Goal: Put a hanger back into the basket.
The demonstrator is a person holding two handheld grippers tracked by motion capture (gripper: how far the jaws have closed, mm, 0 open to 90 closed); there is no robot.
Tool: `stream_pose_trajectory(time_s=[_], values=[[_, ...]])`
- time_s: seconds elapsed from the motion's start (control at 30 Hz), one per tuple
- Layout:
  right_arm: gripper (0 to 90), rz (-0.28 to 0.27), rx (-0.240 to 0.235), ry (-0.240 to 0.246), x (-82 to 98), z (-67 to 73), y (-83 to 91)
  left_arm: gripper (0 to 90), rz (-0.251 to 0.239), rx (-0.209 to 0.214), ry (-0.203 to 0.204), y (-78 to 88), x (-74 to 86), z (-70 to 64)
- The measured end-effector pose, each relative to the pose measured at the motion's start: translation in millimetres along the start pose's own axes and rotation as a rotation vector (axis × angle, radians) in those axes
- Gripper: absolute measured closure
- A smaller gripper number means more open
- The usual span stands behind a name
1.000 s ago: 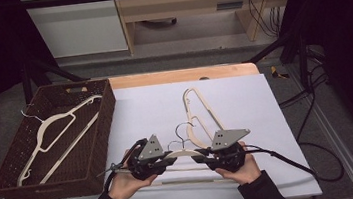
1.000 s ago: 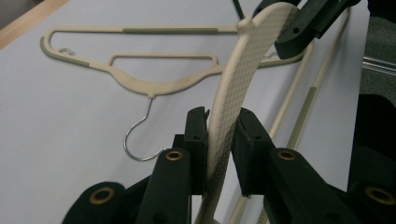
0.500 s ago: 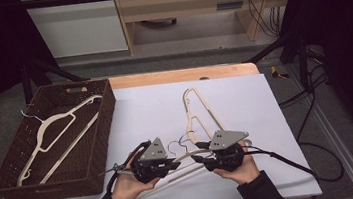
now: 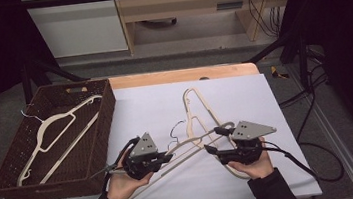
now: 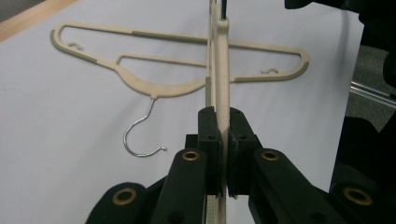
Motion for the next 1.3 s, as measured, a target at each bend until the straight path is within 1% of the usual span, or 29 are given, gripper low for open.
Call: stream_pose_trajectory(time_s=[0.03,0.13,0.2,0.33,0.4,0.43,0.53,0.6,0.67,0.73,0.77,0.93,1.0,1.13,1.2,1.3], values=[[30.7,-0.005,0.019,-0.021,1.6,-4.8,3.2,86.3,-0.004,-0.003,0.001,1.7,-0.6,0.6],[25.4,-0.004,0.064,-0.048,7.1,-15.7,10.3,86.3,-0.023,-0.011,0.009,8.3,-3.5,2.2],[21.6,-0.012,0.095,-0.081,11.4,-24.5,16.5,86.4,-0.037,-0.019,0.015,13.2,-5.8,3.2],[16.9,-0.032,0.130,-0.111,14.8,-33.7,25.0,86.4,-0.071,-0.043,0.026,27.4,-12.2,6.6],[14.6,-0.048,0.140,-0.134,15.9,-37.6,29.8,86.4,-0.086,-0.047,0.027,32.4,-14.7,7.2],[13.3,-0.052,0.144,-0.138,16.4,-39.1,31.2,86.3,-0.095,-0.048,0.030,35.8,-16.4,7.3],[8.3,-0.049,0.162,-0.170,19.3,-43.5,35.3,86.3,-0.118,-0.057,0.031,45.1,-21.8,8.0],[7.1,-0.038,0.166,-0.179,21.7,-45.1,36.8,86.3,-0.131,-0.063,0.029,53.1,-25.8,10.3],[6.6,-0.035,0.169,-0.193,23.8,-45.8,37.6,86.4,-0.148,-0.069,0.037,62.1,-31.0,13.3],[6.2,-0.026,0.169,-0.198,26.0,-46.6,38.1,86.4,-0.159,-0.085,0.039,74.5,-38.8,17.8],[6.0,-0.024,0.173,-0.206,26.8,-46.9,37.9,86.3,-0.165,-0.090,0.040,78.2,-41.4,19.2],[5.2,-0.019,0.181,-0.204,28.2,-48.0,39.1,86.3,-0.175,-0.116,0.034,99.6,-56.7,29.1],[5.3,-0.022,0.185,-0.211,28.0,-48.3,40.2,86.3,-0.176,-0.127,0.030,107.1,-62.3,33.7],[5.0,-0.023,0.192,-0.213,28.4,-49.7,42.1,86.3,-0.186,-0.138,0.022,121.4,-70.6,45.3],[4.8,-0.026,0.190,-0.216,28.3,-49.9,43.1,86.4,-0.193,-0.153,0.024,128.2,-73.5,52.2],[4.6,-0.030,0.202,-0.218,28.2,-51.4,44.4,86.3,-0.198,-0.176,0.029,139.1,-76.1,64.7]])
Point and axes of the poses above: each handheld gripper's, and its own axes: y roughly backward along the jaws, x roughly out of its underside, z roughly to its left, the point moved 6 cm from there along -y, roughly forward along the jaws, and after that the axes turned 3 degrees about y, right-handed, at the moved point
